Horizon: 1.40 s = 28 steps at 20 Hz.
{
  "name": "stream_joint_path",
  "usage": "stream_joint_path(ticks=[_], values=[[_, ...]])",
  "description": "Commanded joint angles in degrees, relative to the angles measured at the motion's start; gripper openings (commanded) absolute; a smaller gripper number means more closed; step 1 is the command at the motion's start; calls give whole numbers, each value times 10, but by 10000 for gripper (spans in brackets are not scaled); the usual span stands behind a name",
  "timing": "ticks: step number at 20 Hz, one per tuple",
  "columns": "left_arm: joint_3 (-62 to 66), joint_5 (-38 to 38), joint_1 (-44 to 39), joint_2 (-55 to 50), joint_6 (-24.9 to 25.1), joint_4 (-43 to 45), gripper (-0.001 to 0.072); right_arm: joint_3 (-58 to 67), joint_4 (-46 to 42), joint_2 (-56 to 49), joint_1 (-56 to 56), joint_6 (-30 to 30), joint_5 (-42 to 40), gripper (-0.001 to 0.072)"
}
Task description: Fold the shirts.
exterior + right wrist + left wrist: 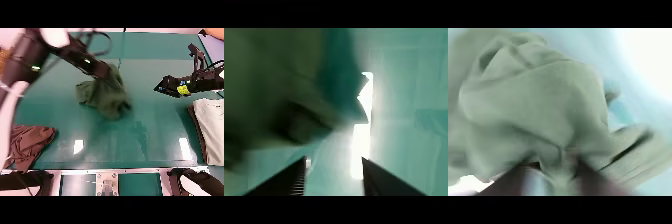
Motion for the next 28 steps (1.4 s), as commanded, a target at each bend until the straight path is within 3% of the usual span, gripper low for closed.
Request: stream_joint_path(ticks=[1,4,7,10,11,14,16,20,25,26,27,28], values=[[4,6,-12,-65,-14,-66,631,9,-5,0,-8,0,33,429],[17,-34,67,-59,-12,-58,630,-9,-21,0,-16,-1,54,429],[12,-100,173,-54,-12,-31,630,-107,-7,13,3,2,50,428],[-54,-69,256,-54,-12,-30,632,-263,84,17,75,2,-68,451],[-87,-43,273,-55,-8,-33,632,-311,122,17,106,2,-137,550],[-178,48,291,-75,22,-55,632,-396,178,14,156,2,-270,550],[-212,104,289,-105,45,-94,632,-409,178,4,151,2,-281,550],[-215,166,289,-175,122,-264,631,-408,181,-21,145,2,-282,550],[-217,160,289,-218,186,-402,601,-402,256,-78,145,-33,-351,548],[-216,155,289,-218,190,-407,598,-394,273,-94,145,-49,-356,496],[-216,145,289,-218,199,-414,336,-386,285,-106,145,-71,-355,280],[-216,135,290,-217,212,-425,52,-376,294,-115,145,-89,-355,178]])
